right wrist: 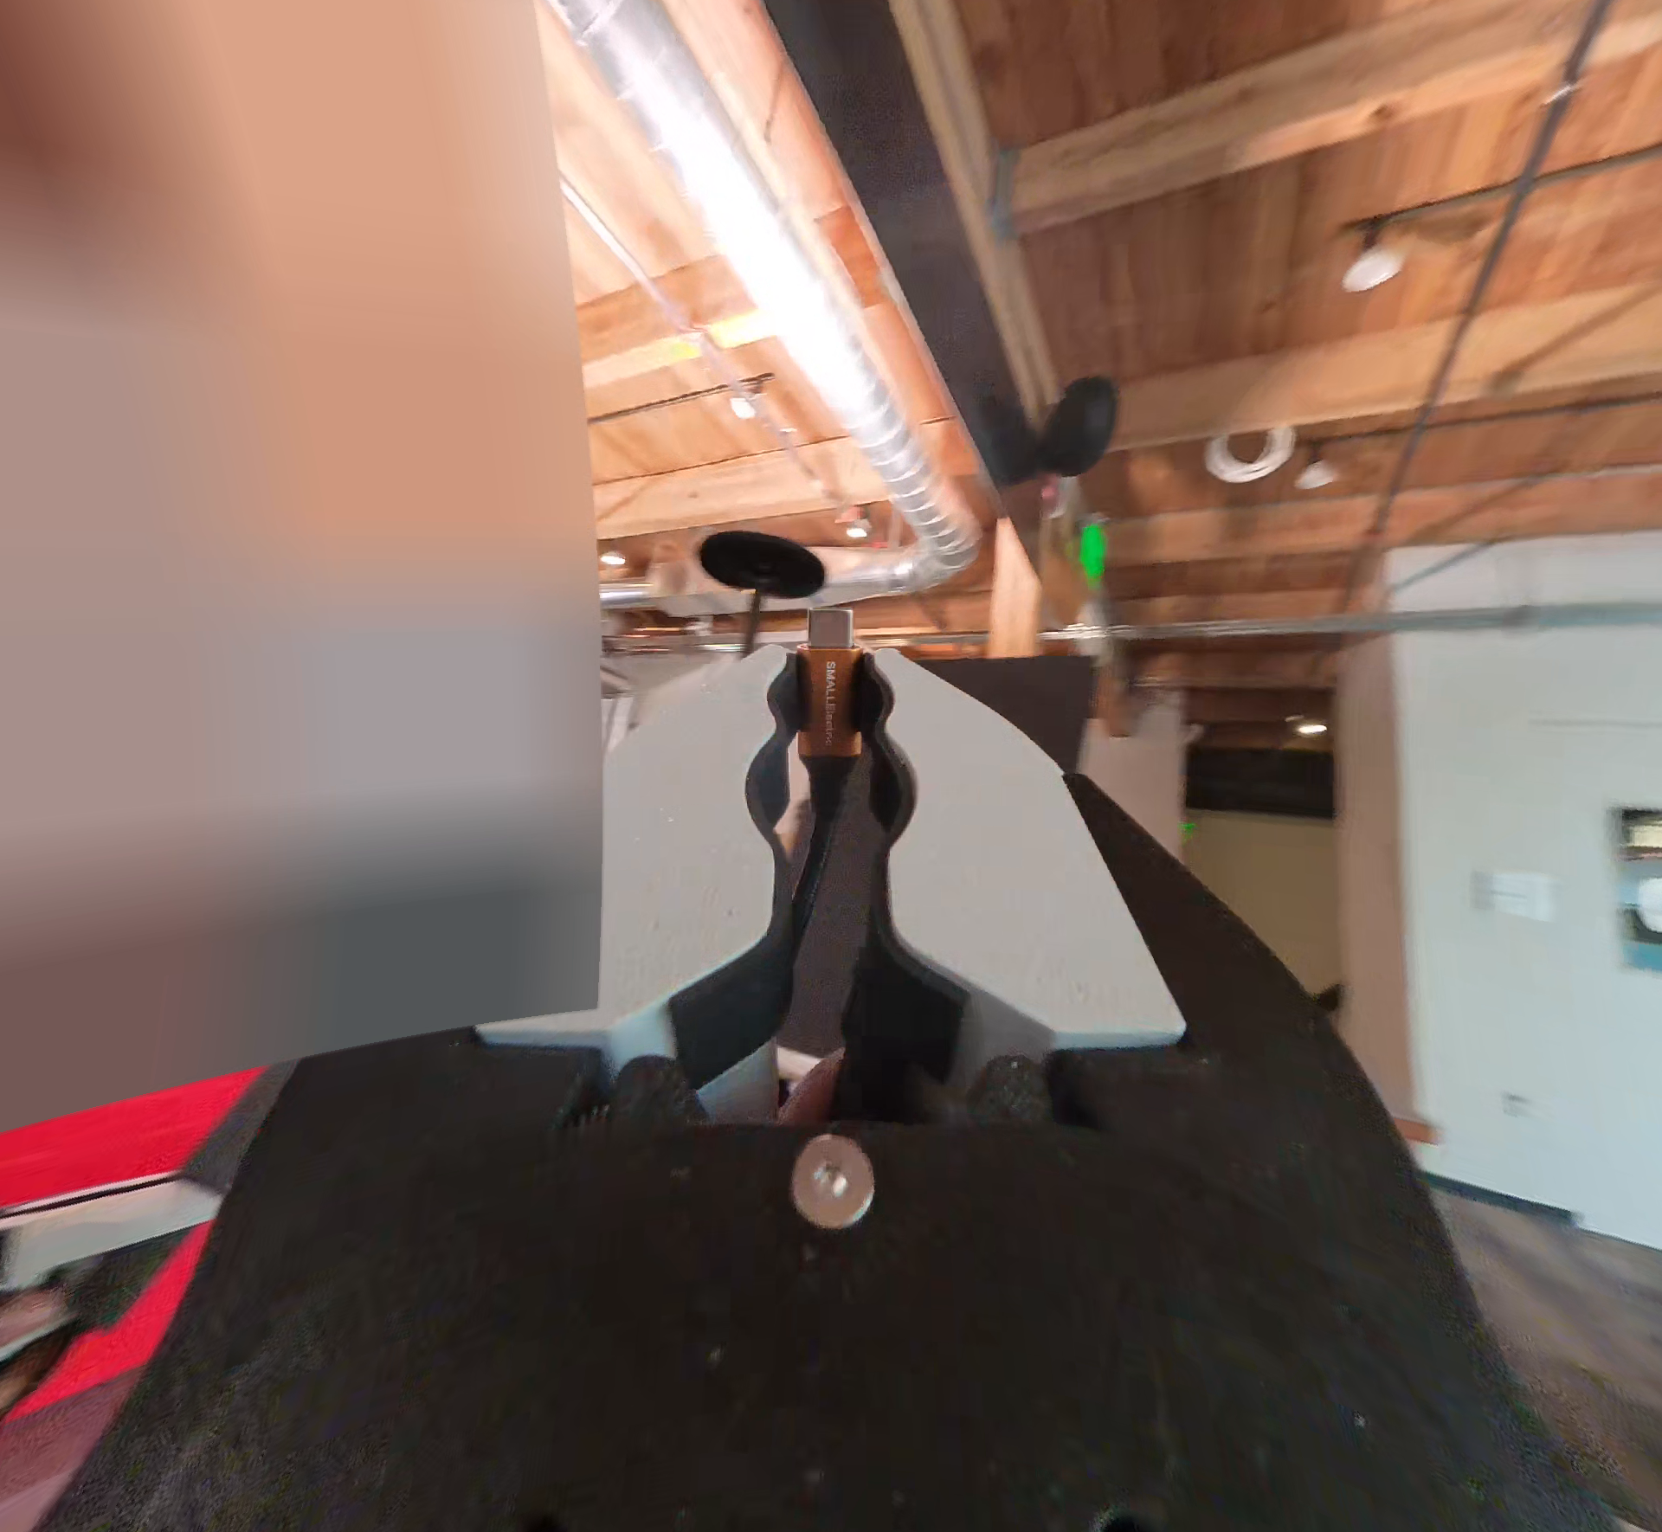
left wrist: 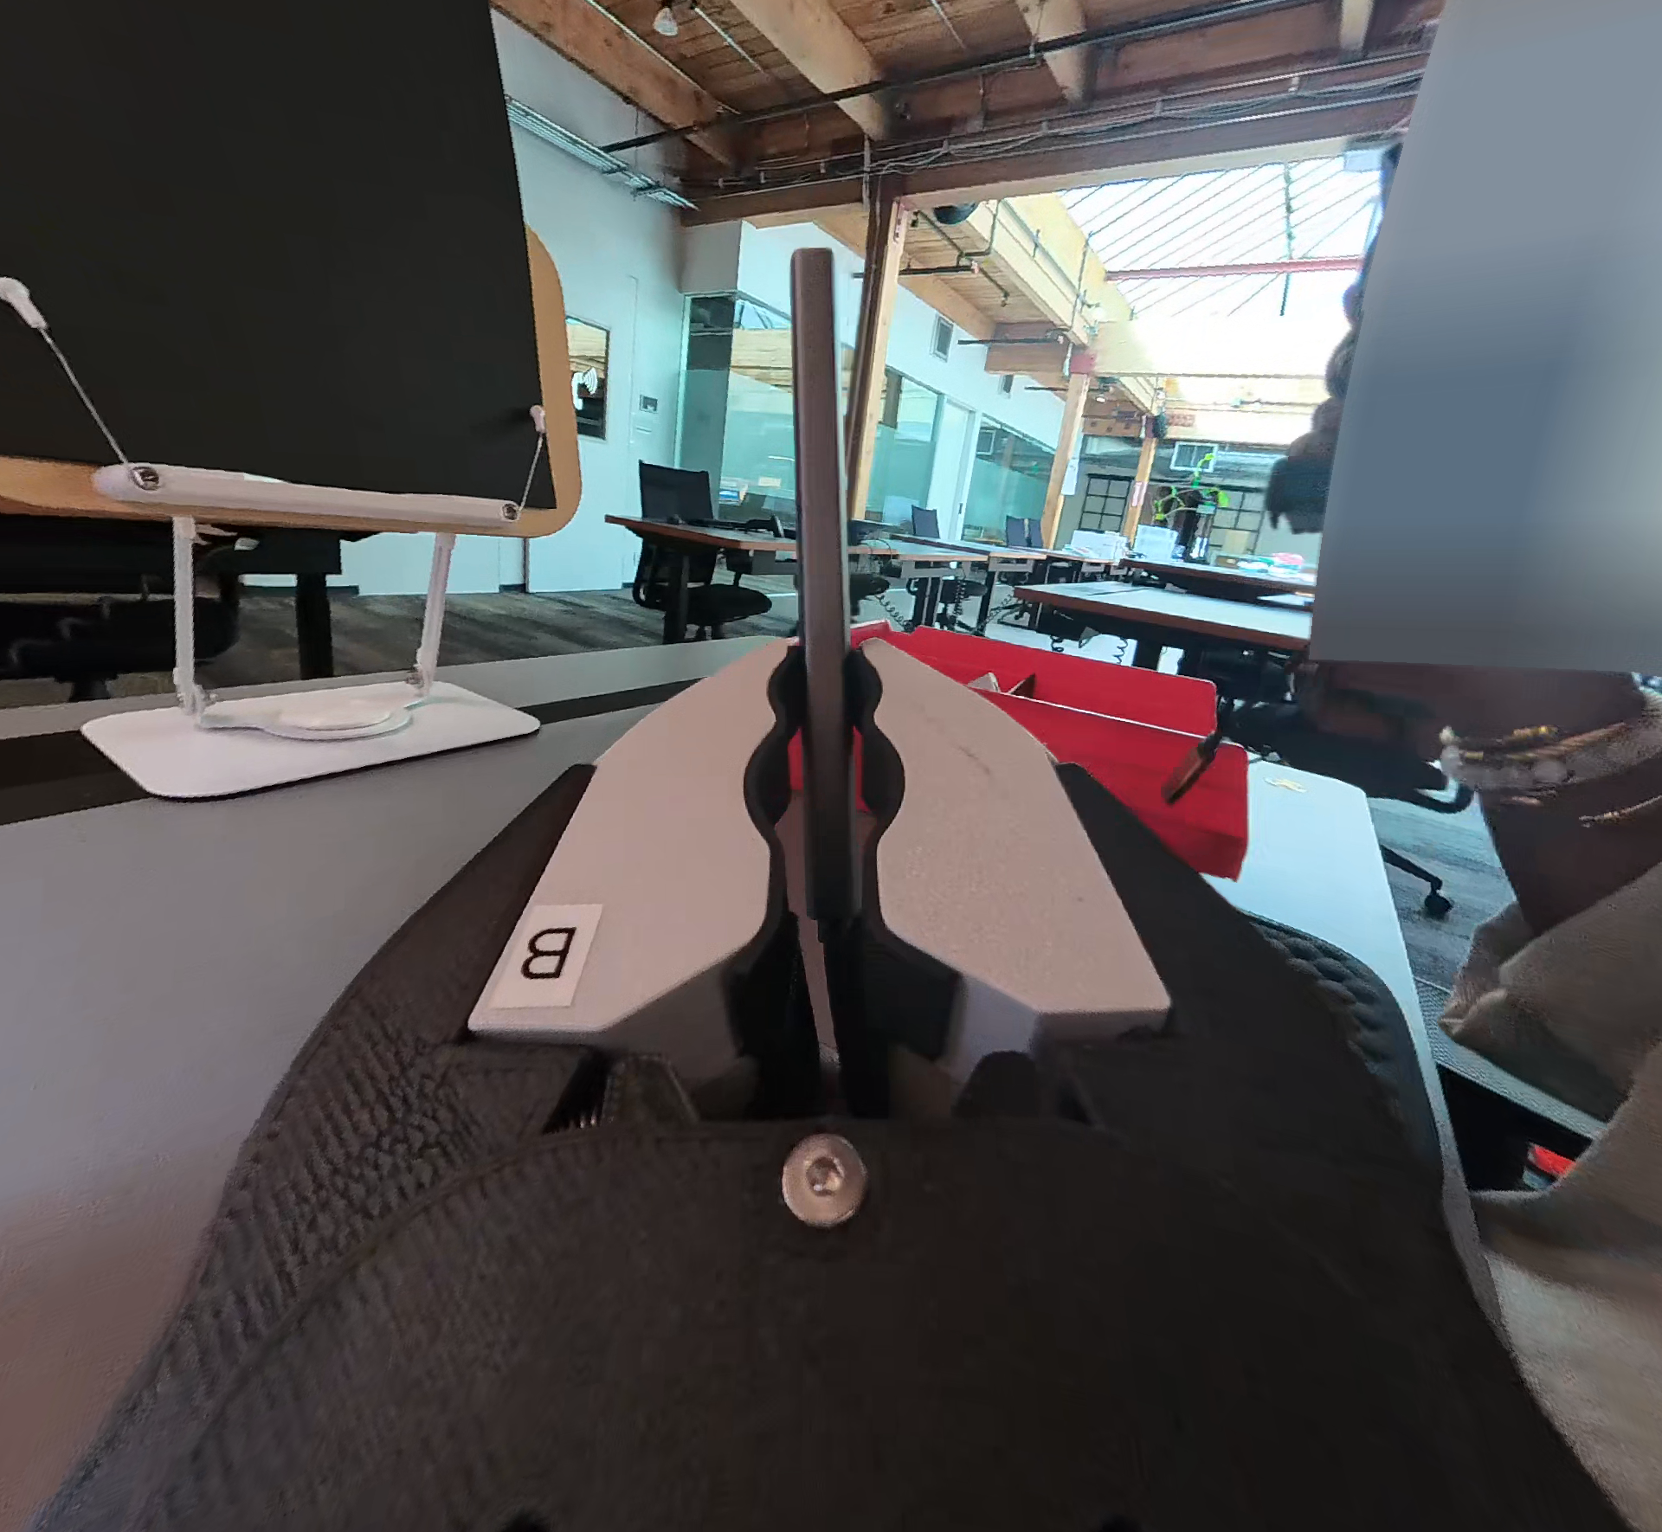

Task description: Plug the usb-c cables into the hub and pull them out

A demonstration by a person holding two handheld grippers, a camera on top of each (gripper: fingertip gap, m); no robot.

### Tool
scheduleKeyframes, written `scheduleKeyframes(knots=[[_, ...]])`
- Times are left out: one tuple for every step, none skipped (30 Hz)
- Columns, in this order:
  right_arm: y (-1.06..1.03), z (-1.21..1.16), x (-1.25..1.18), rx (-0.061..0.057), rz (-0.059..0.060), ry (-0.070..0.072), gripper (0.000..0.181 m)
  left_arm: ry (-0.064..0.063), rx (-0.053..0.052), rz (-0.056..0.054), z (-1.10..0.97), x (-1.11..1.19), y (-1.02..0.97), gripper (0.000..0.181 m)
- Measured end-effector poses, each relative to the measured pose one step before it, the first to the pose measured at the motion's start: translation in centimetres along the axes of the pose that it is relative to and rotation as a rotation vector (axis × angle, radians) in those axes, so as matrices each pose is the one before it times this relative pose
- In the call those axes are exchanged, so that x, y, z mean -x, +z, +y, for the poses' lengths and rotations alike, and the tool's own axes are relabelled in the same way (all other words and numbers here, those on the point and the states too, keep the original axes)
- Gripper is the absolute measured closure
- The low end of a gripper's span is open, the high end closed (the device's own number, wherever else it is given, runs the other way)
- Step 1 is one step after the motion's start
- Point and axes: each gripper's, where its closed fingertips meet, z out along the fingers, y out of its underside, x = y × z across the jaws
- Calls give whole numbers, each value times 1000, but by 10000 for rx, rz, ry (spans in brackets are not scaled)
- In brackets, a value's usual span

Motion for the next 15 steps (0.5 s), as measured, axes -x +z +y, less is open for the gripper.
scheduleKeyframes(knots=[[-281, -713, -1181, -58, 349, -346, 169, -23, -34, -30, -50, 79, -33, 173], [-191, -709, -1077, -101, 267, -204, 169, -53, -34, 24, -23, 3, -11, 173], [-112, -765, -1038, -145, 259, -92, 169, -65, -8, 17, 18, 6, -1, 174], [-40, -833, -897, -194, 184, -59, 169, -52, 26, -8, 57, 41, 19, 174], [21, -881, -777, -233, 141, -54, 169, -11, 40, -37, 56, 73, -2, 173], [81, -860, -654, -248, 109, -31, 169, 23, 23, -61, 32, 97, -7, 173], [143, -758, -458, -215, 3, -65, 169, 13, 4, -62, 3, 89, -13, 173], [149, -535, -428, -132, -11, -188, 169, -13, 9, -30, 28, 63, -4, 173], [121, -194, -542, -28, 63, -369, 169, -43, 16, -7, 35, 42, -1, 173], [76, 264, -661, 105, 100, -532, 169, -59, 17, 5, 49, 28, 15, 173], [-3, 776, -681, 238, 103, -564, 169, -68, 27, 13, 61, 32, 16, 174], [-93, 1192, -544, 294, 43, -464, 170, -65, 32, 6, 68, 34, 13, 173], [-209, 1449, -199, 284, -125, -292, 169, -39, 16, -16, 38, 37, 0, 173], [-327, 1651, 95, 310, -243, -183, 169, 3, 2, -25, 8, 45, -15, 173], [-453, 1892, 228, 432, -192, -199, 169, 23, 3, -28, -6, 40, -9, 173]])
